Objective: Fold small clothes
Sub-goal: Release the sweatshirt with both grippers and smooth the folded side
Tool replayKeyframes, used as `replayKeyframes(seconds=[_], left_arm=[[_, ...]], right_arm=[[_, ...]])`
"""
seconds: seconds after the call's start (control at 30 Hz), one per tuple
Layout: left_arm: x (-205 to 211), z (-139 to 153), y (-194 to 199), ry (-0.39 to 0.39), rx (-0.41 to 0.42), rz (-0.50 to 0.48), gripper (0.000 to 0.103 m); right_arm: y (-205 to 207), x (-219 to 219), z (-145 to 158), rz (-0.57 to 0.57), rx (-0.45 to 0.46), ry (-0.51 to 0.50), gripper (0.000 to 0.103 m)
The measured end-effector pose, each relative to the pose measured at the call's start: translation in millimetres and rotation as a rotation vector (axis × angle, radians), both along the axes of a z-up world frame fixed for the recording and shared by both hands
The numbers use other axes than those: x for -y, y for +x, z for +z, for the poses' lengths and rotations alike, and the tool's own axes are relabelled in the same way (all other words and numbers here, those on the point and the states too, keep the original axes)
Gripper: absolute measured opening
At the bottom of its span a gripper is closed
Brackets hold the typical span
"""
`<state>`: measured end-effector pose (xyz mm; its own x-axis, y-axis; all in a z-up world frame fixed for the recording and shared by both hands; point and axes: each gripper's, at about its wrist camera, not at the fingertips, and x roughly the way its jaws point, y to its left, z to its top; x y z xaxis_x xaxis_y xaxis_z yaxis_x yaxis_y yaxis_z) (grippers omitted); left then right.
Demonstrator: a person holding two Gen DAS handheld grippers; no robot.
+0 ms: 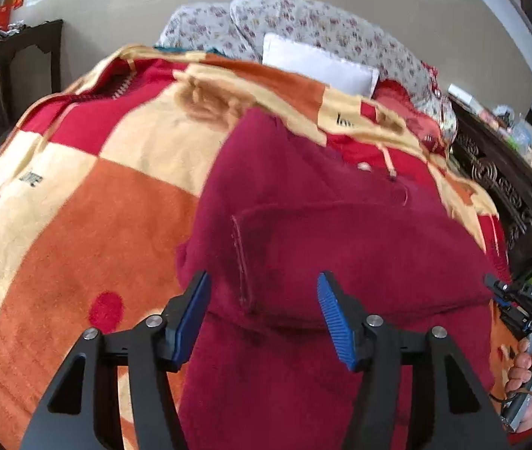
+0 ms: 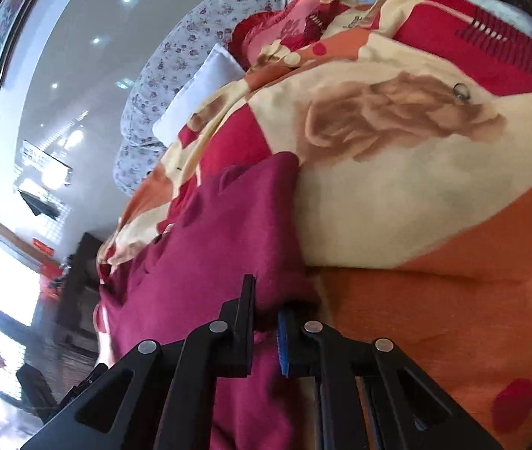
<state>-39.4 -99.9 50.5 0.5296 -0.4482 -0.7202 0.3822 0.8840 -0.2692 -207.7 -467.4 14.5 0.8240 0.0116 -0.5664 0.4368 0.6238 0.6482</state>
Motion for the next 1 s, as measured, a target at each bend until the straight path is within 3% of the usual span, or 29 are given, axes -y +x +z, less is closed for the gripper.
replayKeyframes(seconds=[0.1,0.27,0.37,0.4,0.47,0.5,0.53,0.63,0.73,0.93,1.0], left_arm=[[-1.5,0.9,-5.8,0.004,0.014,-0.005,0.058],[-5.1,3.7,-8.6,0.001,0.013,0.003,0.058],[-1.8,5.8,-11.7,0.01,0.019,-0.013,0.058],[-1.0,6.7,-12.8,0.017,0.029,-0.017,0.058],[-0.1,6.5,-11.8,0.035,0.04,-0.018,0.06],[-0.3,5.4,-9.9,0.034,0.035,-0.016,0.062],[-0.9,3.7,-7.4,0.028,0.027,-0.01,0.063],[-1.5,-0.2,0.7,0.011,0.009,0.011,0.064],[-1.7,-1.2,8.2,-0.013,0.015,0.044,0.07],[5.6,-3.5,28.8,-0.011,0.018,0.073,0.071],[8.7,-3.9,29.1,-0.006,0.017,0.067,0.071]], right_arm=[[-9.4,-4.0,11.6,-0.005,-0.009,-0.086,0.008],[-4.9,1.5,-6.2,-0.022,-0.06,-0.059,0.008],[-11.0,4.7,-7.2,-0.025,-0.016,0.0,0.01],[-14.0,2.8,-4.7,-0.013,-0.02,0.018,0.017],[-21.4,-8.5,6.0,0.01,-0.027,-0.011,0.04],[-24.7,-18.5,13.2,0.031,-0.029,-0.055,0.06],[-27.0,-29.0,20.1,0.053,-0.029,-0.099,0.065],[-25.1,-61.4,35.7,0.167,-0.024,-0.18,0.065],[-12.9,-78.4,36.3,0.241,-0.028,-0.183,0.065],[15.1,-109.3,24.0,0.333,-0.058,-0.236,0.065],[22.4,-124.1,24.6,0.357,-0.058,-0.299,0.064]])
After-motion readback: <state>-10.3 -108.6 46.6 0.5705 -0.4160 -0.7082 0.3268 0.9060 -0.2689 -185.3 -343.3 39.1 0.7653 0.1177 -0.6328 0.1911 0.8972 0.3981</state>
